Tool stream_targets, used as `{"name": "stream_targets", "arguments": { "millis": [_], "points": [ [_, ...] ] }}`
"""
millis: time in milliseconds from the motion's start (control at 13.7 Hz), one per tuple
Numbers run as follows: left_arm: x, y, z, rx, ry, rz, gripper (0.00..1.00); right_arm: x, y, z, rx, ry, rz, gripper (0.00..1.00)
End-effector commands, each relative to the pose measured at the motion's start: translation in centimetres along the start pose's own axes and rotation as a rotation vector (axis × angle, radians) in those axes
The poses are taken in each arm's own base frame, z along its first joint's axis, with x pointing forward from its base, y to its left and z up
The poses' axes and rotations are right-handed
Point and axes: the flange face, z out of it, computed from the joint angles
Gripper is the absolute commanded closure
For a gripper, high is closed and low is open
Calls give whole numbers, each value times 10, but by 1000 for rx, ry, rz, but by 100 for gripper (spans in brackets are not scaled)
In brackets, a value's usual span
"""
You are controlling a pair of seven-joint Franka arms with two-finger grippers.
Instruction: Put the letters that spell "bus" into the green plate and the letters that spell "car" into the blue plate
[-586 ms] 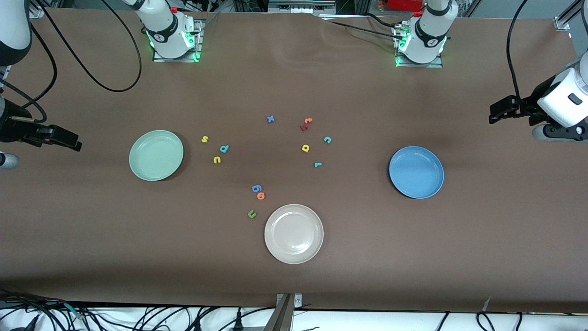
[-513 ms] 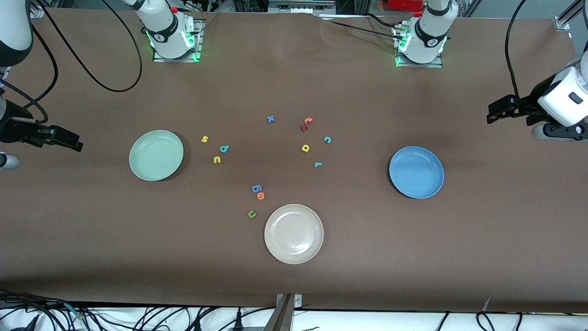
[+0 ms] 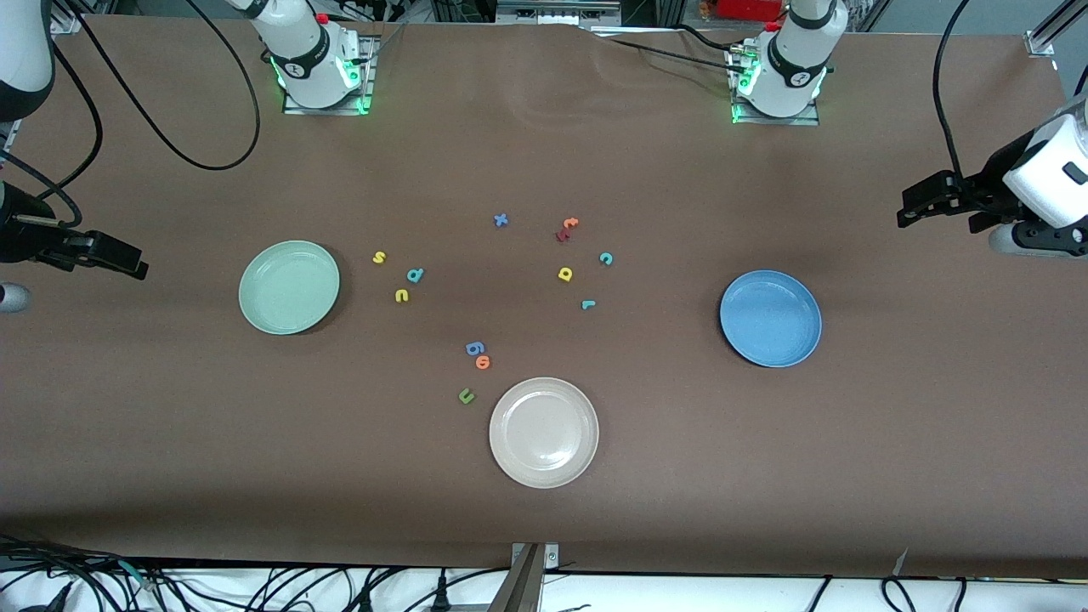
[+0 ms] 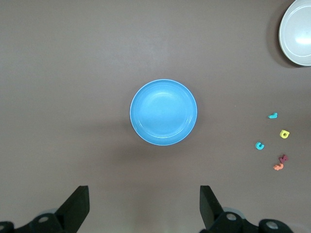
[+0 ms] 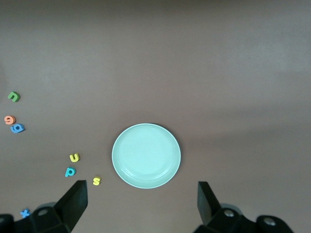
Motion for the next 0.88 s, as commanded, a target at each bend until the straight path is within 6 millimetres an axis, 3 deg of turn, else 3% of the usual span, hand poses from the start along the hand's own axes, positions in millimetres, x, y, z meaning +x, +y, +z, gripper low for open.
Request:
{"name": "stream_targets", "arguments": {
  "millis": [0,806],
  "points": [
    [-2,-1,-9,-25,16,18,0,-5,3,-2,6,-6,4,0],
    [-2,-8,-10,-12,18,9,0,-4,0,-2,-6,-3,3,0]
  ]
}}
